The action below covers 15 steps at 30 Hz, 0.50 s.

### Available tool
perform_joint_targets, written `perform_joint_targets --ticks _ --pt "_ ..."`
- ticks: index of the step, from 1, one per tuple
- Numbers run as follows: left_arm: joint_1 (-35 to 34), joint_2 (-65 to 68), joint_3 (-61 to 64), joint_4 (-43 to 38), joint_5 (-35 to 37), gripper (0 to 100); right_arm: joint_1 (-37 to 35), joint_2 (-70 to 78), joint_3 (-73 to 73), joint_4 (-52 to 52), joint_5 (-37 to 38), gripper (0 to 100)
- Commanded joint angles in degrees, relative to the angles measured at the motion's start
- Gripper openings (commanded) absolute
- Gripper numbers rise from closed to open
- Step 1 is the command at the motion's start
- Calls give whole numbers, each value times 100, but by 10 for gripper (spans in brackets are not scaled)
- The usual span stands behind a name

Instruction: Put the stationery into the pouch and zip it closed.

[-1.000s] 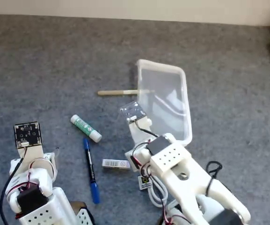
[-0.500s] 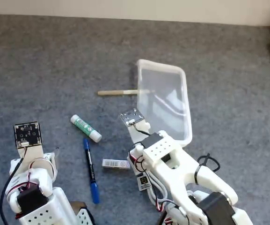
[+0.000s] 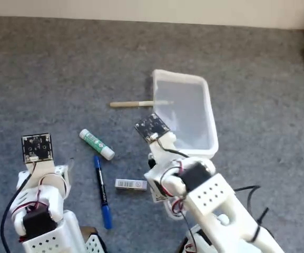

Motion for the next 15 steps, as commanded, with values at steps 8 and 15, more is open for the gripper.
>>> perform_joint_targets --ticks 8,15 --pt "1218 -48 -1112 -246 721 300 -31 -1657 -215 110 290 5" --pt "2246 -40 -1789 97 1565 406 -40 -2448 -251 92 290 5"
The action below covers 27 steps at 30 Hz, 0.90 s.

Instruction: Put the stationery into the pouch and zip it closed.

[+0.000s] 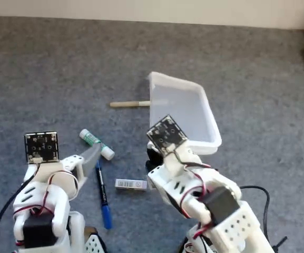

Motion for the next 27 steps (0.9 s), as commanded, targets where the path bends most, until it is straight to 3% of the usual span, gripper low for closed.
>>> perform_joint_targets --ticks 1,11,15,22,27 --pt "681 -31 -629 123 369 406 -57 -409 -259 4 79 5" --pt "2053 -31 -963 352 440 406 -66 -699 -277 31 369 5" --pt "2088 -31 -963 352 440 406 -66 -673 -347 48 484 5" --pt "2105 -40 -760 325 440 406 -75 -646 -1253 945 492 5" --pt "2123 -40 -778 316 448 406 -620 -646 -1613 1235 457 5"
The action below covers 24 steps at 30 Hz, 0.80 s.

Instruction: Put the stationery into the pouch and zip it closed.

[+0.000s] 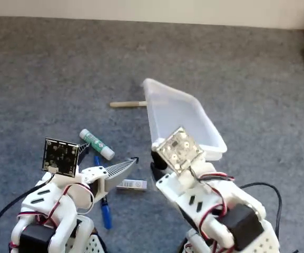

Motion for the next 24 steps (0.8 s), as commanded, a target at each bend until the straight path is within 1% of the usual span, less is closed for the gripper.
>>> perform_joint_targets --ticks 1,6,8,10,12,24 --pt "154 -40 -92 -18 62 406 -505 -57 -488 101 35 5" --pt "365 -48 -101 9 70 406 -963 -57 -488 101 35 5" --pt "347 -48 -127 18 273 406 -1051 -57 -479 101 35 5" --pt "321 -48 -312 44 352 407 -1042 -57 -479 75 35 5" --pt "321 -48 -488 237 343 407 -1024 -57 -470 75 35 5" --pt "321 -48 -725 448 343 407 -1024 -57 -453 101 35 5"
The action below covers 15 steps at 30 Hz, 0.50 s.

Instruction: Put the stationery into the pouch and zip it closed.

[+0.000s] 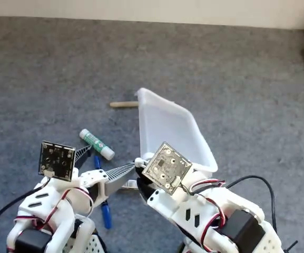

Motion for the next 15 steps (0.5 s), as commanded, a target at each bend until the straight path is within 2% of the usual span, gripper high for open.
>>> perform_joint_targets --ticks 1,12,15 --pt "75 -48 -382 167 70 407 -48 -48 -286 13 35 5" --pt "119 -40 -321 149 70 407 -92 -66 -84 -31 -193 5" --pt "136 -40 -154 141 70 407 -303 -66 -48 -22 -202 5"
